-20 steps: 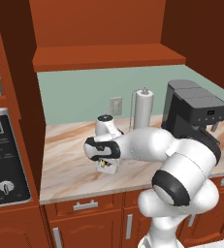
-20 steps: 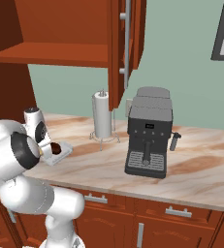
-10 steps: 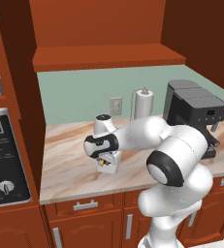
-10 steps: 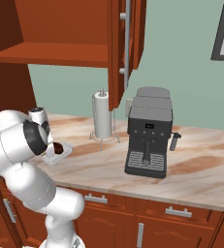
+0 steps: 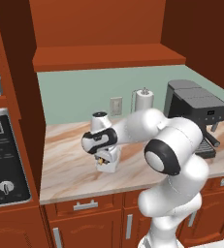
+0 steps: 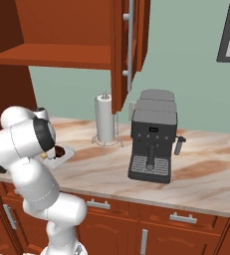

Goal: Retrieve the tupperware from the cabinet, then place the raw meat into the tupperware to avoid contamination.

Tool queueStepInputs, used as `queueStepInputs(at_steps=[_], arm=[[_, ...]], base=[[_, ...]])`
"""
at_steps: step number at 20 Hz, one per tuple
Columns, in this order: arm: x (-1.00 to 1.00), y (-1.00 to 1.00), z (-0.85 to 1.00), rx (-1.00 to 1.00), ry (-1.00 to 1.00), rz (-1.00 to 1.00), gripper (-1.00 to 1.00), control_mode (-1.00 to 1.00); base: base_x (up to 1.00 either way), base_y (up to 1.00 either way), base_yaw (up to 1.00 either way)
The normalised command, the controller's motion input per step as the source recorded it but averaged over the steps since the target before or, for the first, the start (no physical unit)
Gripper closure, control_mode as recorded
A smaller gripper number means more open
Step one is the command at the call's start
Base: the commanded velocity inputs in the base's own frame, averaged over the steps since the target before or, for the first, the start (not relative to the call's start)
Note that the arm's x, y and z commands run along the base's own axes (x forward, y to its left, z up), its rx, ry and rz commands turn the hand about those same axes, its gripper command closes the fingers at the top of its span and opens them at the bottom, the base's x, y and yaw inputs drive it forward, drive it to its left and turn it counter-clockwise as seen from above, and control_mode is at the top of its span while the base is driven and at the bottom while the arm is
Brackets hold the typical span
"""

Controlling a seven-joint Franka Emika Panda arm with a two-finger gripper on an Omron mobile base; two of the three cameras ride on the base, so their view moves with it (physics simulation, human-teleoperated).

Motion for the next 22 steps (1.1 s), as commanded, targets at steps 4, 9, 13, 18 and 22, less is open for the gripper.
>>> queueStepInputs(at_steps=[4,9,13,18,22], arm=[[0.02,0.0,-0.05,0.0,0.04,0.0,1.0,-1.0],[-0.05,-0.05,0.0,0.0,0.02,0.0,-1.0,-1.0],[-0.21,-0.15,0.0,0.0,0.0,0.0,-1.0,-1.0],[-0.23,-0.14,0.0,0.0,0.0,0.0,-1.0,-1.0],[-0.21,-0.09,0.01,0.0,0.0,0.0,-1.0,-1.0]], base=[[0.0,0.0,0.0],[0.0,0.0,0.0],[0.0,0.0,0.0],[0.0,0.0,0.0],[0.0,0.0,0.0]])
